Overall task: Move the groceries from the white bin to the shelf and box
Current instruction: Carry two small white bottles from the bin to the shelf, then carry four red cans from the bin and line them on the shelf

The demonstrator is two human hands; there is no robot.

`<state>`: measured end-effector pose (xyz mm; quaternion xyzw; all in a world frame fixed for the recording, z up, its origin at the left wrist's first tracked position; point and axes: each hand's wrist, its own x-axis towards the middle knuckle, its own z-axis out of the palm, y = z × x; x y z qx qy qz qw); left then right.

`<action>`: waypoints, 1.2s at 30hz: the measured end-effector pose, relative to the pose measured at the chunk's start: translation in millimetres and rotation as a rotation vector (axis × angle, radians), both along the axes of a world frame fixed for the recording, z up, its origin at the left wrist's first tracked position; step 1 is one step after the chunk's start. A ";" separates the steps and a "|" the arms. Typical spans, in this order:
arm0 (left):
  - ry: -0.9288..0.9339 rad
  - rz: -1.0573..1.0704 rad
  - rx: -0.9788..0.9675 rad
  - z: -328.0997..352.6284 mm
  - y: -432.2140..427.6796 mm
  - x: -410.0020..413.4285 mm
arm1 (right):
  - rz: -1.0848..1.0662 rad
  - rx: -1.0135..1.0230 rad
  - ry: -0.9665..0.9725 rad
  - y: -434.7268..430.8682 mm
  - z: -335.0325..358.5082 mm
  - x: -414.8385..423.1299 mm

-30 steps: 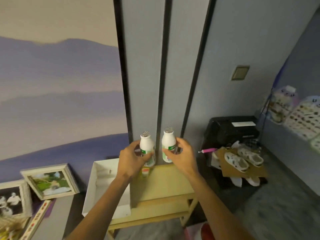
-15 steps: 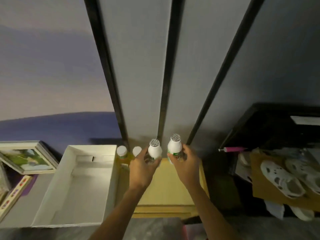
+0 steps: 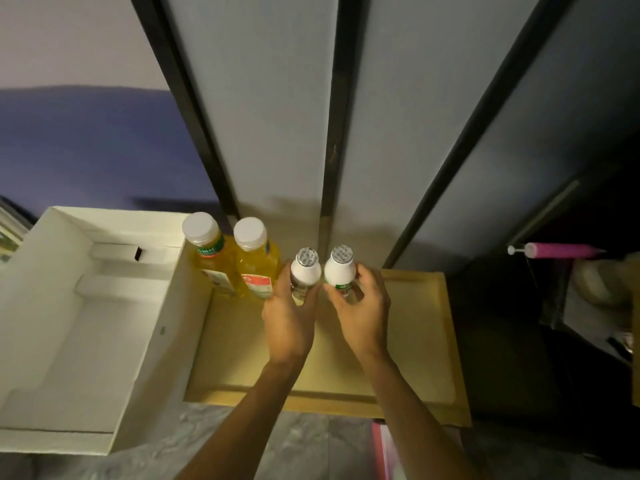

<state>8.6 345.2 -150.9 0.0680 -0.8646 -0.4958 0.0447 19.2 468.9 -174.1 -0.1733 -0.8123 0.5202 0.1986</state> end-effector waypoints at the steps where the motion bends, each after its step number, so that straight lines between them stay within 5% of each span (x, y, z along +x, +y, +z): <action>1: -0.001 0.004 0.001 -0.3 1.4 -0.1 | -0.005 -0.007 -0.002 -0.6 -1.4 -0.6; 14: 0.039 -0.054 -0.214 47.1 -5.2 20.1 | 0.150 0.092 -0.244 21.8 51.1 20.4; 24: 0.231 -0.256 -0.581 253.0 -65.1 21.7 | 0.271 0.463 -0.366 78.9 285.5 45.4; 30: 0.194 -0.204 -0.586 426.6 -117.1 30.4 | 0.295 0.617 -0.325 64.8 449.1 62.1; 36: 0.216 -0.079 -0.597 503.2 -182.7 79.4 | 0.462 0.708 -0.181 -0.5 532.2 68.6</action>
